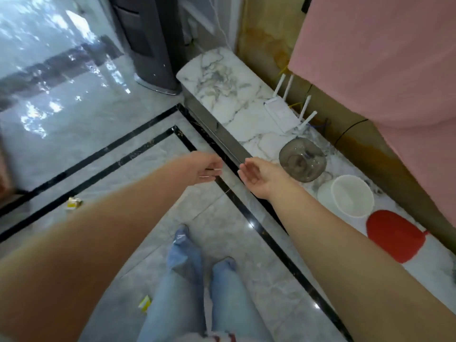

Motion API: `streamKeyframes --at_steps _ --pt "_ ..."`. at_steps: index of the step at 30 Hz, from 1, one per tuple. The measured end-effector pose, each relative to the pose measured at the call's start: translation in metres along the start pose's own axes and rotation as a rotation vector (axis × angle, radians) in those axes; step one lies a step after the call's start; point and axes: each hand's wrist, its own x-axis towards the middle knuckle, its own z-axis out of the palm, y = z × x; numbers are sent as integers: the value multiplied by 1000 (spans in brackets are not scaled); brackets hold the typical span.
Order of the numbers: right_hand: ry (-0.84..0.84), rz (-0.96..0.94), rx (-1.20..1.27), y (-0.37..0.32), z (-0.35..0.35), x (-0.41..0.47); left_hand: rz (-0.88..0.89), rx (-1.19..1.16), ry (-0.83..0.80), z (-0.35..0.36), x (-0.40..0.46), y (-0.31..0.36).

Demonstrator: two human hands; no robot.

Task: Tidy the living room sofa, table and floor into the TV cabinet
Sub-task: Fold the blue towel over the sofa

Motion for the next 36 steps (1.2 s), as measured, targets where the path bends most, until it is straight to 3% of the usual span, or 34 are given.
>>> streamKeyframes --at_steps 8,20,26,36 --pt "-128 158 -338 81 91 -32 45 -259 191 -94 -73 -64" --pt "-346 159 -839 258 281 -75 68 -616 500 -298 -156 -180" --pt "-340 83 -1006 358 342 -79 80 -756 554 -381 -179 -232" --pt "-415 144 -1162 433 434 -91 80 -898 607 -475 -202 -277"
